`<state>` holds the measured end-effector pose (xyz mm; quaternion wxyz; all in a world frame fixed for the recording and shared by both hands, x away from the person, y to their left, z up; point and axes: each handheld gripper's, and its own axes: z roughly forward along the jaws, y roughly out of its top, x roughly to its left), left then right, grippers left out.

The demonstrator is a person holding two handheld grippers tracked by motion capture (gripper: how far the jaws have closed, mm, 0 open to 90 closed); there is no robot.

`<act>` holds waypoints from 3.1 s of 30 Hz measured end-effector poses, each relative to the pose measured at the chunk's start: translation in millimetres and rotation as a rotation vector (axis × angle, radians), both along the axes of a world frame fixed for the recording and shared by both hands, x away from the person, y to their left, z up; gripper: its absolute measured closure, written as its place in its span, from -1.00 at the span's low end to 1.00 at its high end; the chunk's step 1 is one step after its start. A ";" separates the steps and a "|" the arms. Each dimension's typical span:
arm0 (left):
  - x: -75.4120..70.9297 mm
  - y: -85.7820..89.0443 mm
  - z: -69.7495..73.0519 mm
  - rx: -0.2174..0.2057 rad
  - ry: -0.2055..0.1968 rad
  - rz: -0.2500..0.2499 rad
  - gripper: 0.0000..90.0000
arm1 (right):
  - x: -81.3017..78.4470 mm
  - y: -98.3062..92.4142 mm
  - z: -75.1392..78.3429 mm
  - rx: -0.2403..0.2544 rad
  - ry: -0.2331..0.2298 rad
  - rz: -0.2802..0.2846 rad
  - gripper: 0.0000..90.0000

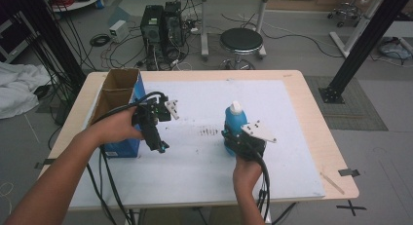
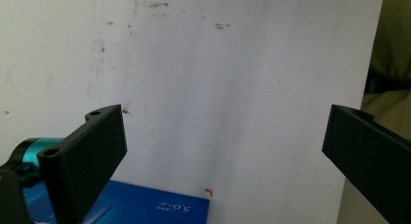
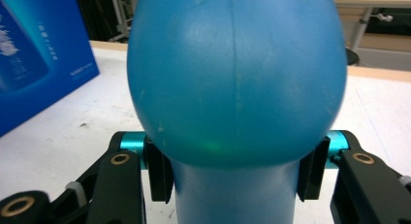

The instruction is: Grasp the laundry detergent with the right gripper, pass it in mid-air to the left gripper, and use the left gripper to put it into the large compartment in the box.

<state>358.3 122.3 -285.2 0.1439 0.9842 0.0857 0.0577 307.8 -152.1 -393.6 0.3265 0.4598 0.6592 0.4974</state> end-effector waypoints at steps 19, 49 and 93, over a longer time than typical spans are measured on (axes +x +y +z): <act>-4.3 -3.6 5.2 -0.008 -0.021 0.004 -0.95 | -1.9 -35.1 28.1 0.054 -0.008 0.250 -0.02; -11.2 -17.8 21.3 -0.010 -0.042 0.020 -0.95 | 31.6 -99.5 46.9 0.075 0.020 0.708 -0.02; -3.0 -49.1 53.7 0.002 -0.012 -0.044 -0.95 | 62.4 -89.4 50.9 -0.010 0.071 1.148 -0.01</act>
